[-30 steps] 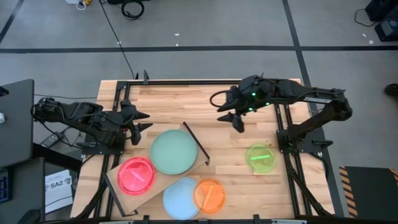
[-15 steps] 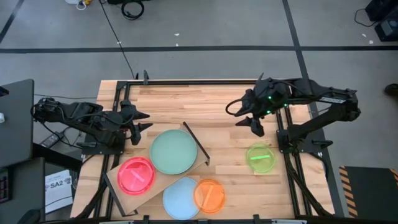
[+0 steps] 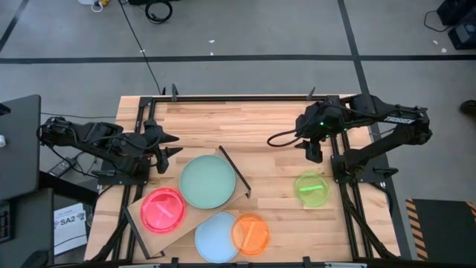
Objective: Place and stack plates onto a shelf
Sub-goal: Stack the green plate on top of the pink plate on the shelf
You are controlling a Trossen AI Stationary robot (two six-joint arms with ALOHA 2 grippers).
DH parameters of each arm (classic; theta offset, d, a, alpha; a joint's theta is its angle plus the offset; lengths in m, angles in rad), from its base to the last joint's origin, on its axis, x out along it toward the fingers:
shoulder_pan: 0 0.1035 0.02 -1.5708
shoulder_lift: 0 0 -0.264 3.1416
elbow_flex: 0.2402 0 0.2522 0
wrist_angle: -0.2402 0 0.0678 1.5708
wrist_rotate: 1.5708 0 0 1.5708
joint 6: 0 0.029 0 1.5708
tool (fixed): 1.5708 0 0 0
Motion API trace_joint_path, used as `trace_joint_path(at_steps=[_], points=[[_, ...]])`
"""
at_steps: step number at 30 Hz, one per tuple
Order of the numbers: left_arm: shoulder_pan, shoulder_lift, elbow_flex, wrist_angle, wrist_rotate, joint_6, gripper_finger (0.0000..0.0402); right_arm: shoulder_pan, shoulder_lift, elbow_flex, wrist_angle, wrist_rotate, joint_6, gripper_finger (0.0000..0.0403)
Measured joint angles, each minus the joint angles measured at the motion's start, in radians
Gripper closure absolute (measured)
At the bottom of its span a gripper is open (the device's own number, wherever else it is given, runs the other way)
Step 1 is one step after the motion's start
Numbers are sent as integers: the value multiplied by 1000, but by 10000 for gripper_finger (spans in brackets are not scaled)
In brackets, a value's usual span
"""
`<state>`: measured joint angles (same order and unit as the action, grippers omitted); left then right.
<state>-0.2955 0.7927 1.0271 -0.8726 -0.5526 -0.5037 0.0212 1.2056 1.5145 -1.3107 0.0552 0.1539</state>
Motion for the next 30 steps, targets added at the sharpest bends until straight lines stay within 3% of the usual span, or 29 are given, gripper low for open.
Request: trace_joint_path(at_steps=[9,21,30], points=[[0,0,0,0,0,0,209,0,-58,-157,13,8,11,210],[0,0,0,0,0,0,209,0,-196,-500,114,8,94,210],[0,0,0,0,0,0,209,0,-211,-739,196,6,146,210]])
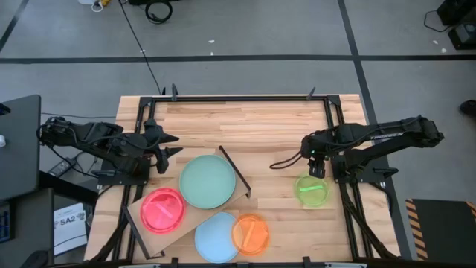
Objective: Place and stack plates onto a shelf
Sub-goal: Stack the green plate on top of the pink plate on the shelf
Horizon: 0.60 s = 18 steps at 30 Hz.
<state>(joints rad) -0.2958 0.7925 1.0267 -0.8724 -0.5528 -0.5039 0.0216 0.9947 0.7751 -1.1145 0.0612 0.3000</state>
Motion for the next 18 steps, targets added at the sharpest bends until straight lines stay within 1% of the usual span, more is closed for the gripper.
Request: trace_joint_path(at_steps=[6,9,12,18], points=[[0,0,0,0,0,0,209,0,0,-124,86,-4,-2,210],[0,0,0,0,0,-1,209,-5,0,-157,103,-32,20,210],[0,0,0,1,0,-1,209,-5,0,-176,116,-39,45,210],[0,0,0,0,0,-3,209,-5,3,-183,196,-39,64,210]])
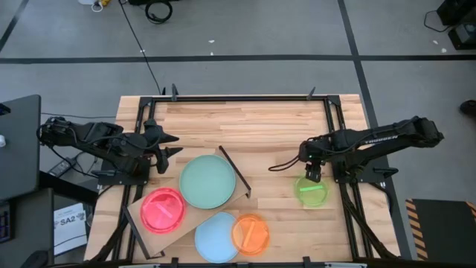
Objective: Place and stack plates onto a shelf
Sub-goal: Stack the green plate on top of the pink plate on the shelf
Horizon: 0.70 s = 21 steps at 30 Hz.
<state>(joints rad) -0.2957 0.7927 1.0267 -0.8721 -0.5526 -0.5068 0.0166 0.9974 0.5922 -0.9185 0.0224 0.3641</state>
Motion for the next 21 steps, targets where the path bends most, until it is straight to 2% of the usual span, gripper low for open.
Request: trace_joint_path(at_steps=[5,14,21], points=[[0,0,0,0,0,0,209,0,39,0,29,4,-8,210],[0,0,0,0,0,0,209,0,184,0,30,3,-27,210],[0,0,0,0,0,1,209,0,277,0,30,-44,-57,210]])
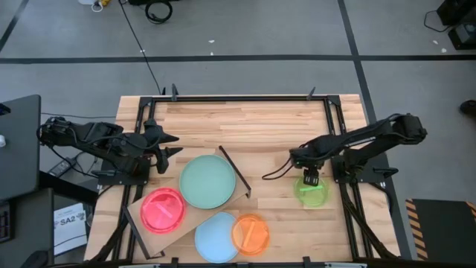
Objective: Place and stack plates onto a shelf
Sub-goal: Stack the green plate on top of the pink plate on the shelf
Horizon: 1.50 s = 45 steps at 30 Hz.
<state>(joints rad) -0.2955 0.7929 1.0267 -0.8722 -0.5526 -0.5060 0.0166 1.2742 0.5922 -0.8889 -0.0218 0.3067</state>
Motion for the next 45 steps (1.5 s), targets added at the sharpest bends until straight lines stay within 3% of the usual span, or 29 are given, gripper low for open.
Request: trace_joint_path(at_steps=[16,31,45], points=[[0,0,0,0,0,0,209,0,144,5,-5,-6,-1,218],[0,0,0,0,0,0,209,0,115,0,0,-47,-22,308],[0,0,0,0,0,0,209,0,113,0,-3,-61,-22,362]])
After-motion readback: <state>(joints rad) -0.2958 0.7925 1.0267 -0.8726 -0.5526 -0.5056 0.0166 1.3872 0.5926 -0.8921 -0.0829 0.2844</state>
